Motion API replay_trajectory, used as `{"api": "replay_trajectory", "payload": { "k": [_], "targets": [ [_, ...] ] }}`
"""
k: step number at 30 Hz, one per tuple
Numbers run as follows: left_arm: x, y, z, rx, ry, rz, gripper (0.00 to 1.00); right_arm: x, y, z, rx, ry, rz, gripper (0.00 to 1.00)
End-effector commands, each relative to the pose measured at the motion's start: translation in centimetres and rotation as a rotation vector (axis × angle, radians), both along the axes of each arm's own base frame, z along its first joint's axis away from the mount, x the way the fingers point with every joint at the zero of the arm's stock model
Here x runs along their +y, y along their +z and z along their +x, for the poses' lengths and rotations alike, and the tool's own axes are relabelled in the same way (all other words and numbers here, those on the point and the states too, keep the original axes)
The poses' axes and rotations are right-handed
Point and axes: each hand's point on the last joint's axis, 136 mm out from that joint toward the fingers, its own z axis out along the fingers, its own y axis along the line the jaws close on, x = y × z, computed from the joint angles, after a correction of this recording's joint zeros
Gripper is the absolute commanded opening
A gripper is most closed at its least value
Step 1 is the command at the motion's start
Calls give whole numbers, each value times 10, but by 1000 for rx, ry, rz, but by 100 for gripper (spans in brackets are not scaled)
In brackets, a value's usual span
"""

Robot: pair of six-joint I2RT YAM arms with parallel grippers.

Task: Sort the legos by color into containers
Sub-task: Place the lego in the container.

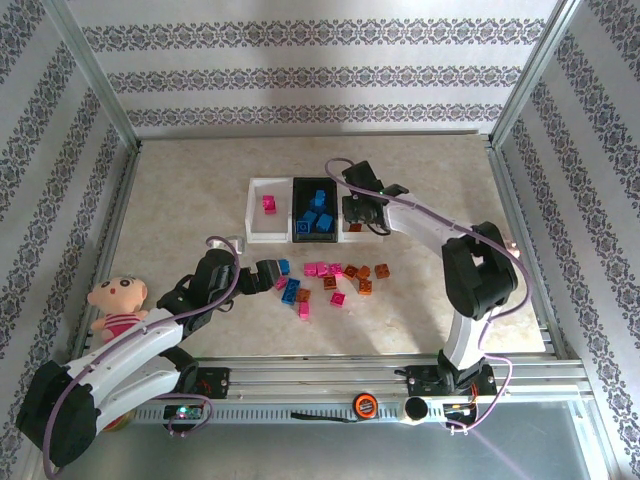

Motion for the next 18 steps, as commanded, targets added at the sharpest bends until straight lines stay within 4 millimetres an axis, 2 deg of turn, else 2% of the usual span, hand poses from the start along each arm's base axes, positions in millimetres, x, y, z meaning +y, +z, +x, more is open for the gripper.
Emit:
{"api": "replay_trajectory", "payload": {
  "k": [1, 4, 8, 12, 18],
  "targets": [
    [-6, 8, -5, 3, -55, 17, 100, -5, -1, 12, -4, -22, -19, 47],
    [-7, 9, -6, 13, -70, 27, 100, -4, 5, 13, -22, -25, 7, 58],
    [-11, 11, -7, 24, -91, 26, 100, -4, 22, 7, -73, -12, 32, 62],
    [-23, 5, -15, 66, -153, 29, 97, 1, 30, -16, -106, 6, 90, 63],
    [-59, -26, -43, 138, -291, 192, 89, 2, 25, -58, -118, 23, 141, 64]
  ]
}}
